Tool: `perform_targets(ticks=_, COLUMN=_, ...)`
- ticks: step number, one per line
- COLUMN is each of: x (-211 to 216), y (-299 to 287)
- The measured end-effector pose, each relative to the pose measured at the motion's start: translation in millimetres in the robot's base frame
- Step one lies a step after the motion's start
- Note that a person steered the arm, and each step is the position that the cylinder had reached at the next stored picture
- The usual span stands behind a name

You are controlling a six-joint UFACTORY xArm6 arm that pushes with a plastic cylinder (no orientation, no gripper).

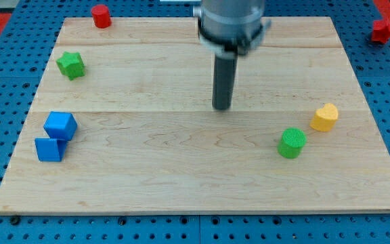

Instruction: Move the green star towards the top center of the board

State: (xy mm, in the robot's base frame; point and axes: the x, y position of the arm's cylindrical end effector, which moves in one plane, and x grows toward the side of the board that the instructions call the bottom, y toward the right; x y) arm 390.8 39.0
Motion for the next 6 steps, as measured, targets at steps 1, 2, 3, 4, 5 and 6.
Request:
perform_targets(ticks=1, x=-31.0, y=-35.3)
perform_targets(ticks=2, x=41.2, y=-149.9)
perform_targets(ticks=3, x=-21.8, y=-233.9)
perform_targets(ticks=4, x=19.7, y=-108.7)
perform_targets(ticks=5, x=69.3, y=-185.0)
perform_targets(ticks=6, x=1.9, y=-289.5)
